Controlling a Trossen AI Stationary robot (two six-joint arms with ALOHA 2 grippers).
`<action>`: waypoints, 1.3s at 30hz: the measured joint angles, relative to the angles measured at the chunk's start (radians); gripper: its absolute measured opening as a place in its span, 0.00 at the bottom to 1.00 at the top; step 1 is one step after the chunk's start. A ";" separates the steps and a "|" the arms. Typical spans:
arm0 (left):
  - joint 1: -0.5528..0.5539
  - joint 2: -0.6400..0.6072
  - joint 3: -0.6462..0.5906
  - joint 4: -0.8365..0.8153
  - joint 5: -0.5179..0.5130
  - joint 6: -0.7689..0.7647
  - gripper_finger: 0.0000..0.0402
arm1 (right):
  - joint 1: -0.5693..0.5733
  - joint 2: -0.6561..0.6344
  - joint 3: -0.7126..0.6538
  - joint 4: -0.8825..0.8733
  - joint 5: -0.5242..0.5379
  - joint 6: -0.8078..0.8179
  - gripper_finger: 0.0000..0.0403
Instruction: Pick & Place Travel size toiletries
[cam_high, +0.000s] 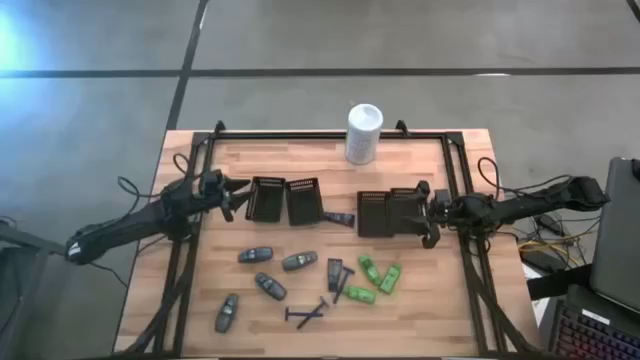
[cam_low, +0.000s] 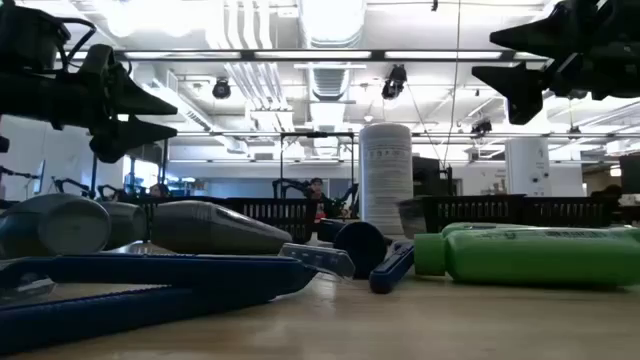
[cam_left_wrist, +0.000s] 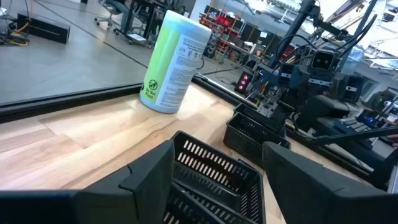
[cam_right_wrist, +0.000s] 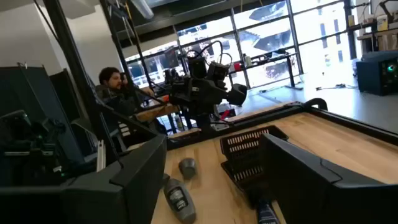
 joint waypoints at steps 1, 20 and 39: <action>0.000 0.000 0.000 0.000 0.000 0.000 0.62 | 0.000 0.000 0.000 0.000 0.000 0.000 0.61; 0.000 0.000 0.000 0.000 0.000 0.000 0.62 | -0.006 0.000 0.007 0.260 0.192 0.372 0.55; 0.001 0.000 -0.003 0.071 -0.006 -0.220 0.62 | 0.110 0.451 0.796 -1.259 -0.514 0.782 0.68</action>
